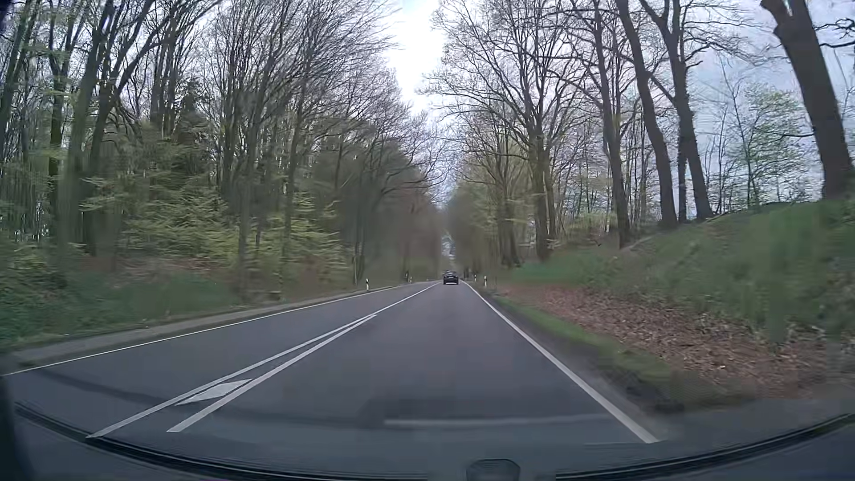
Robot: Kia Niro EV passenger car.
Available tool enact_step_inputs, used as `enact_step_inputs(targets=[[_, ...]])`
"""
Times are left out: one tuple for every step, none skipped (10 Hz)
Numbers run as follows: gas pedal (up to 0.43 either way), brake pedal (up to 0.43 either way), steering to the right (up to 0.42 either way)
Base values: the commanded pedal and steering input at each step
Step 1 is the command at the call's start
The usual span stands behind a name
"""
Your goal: Follow the waypoints while adhering to traffic rules and regulations
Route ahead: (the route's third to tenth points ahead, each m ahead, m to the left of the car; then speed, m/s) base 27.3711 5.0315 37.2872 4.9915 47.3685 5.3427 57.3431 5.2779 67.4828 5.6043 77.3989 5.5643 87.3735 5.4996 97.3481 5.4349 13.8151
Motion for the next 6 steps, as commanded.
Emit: enact_step_inputs(targets=[[0.138,0.0,-0.001],[0.138,0.0,-0.001],[0.138,0.0,-0.001],[0.138,0.006,0.0],[0.138,0.0,0.0],[0.15,0.0,0.001]])
